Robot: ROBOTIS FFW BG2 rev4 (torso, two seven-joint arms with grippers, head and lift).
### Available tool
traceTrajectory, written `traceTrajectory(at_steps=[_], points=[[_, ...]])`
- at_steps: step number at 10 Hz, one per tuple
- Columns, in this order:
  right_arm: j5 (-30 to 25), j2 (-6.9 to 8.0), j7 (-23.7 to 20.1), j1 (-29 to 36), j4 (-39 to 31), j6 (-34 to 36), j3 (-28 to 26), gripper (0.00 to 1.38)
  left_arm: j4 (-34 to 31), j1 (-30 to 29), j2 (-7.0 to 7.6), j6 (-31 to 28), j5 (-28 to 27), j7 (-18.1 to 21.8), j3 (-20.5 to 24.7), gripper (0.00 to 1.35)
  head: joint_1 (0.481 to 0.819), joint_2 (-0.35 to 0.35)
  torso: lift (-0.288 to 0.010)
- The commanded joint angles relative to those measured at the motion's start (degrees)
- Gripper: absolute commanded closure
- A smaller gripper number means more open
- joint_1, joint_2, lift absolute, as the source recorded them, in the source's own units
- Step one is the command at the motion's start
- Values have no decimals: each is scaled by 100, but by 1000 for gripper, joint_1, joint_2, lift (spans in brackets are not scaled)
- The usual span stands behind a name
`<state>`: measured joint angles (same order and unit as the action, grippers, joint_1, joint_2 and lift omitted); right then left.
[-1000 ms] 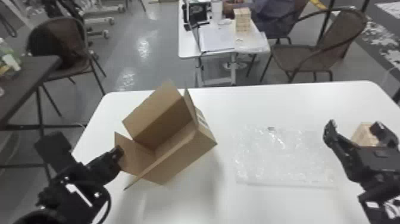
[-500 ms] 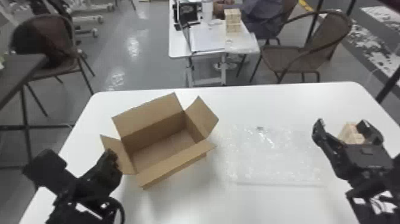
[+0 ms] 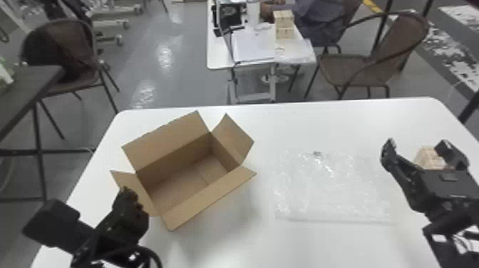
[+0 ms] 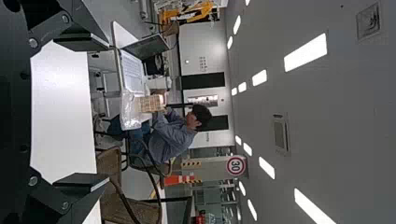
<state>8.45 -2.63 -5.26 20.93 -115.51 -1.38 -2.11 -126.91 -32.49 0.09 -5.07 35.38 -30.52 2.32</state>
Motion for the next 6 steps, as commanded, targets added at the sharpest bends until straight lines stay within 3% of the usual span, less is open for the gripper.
traceTrajectory(at_steps=[1,3,4,6], points=[[-1,-10,69,-63,-129,349,0,285,9,-3,-24,6,-23,2,-4,1220,695,114,-100],[-45,-54,288,-353,-525,1114,0,285,18,-3,-24,-82,48,2,31,1220,695,111,-100],[-159,-54,332,-669,-780,1879,0,285,18,6,-24,-161,74,2,49,1220,695,107,-100],[-71,-71,332,-1618,-1061,4076,-17,285,26,23,-24,-231,74,2,40,1220,695,105,-100]])
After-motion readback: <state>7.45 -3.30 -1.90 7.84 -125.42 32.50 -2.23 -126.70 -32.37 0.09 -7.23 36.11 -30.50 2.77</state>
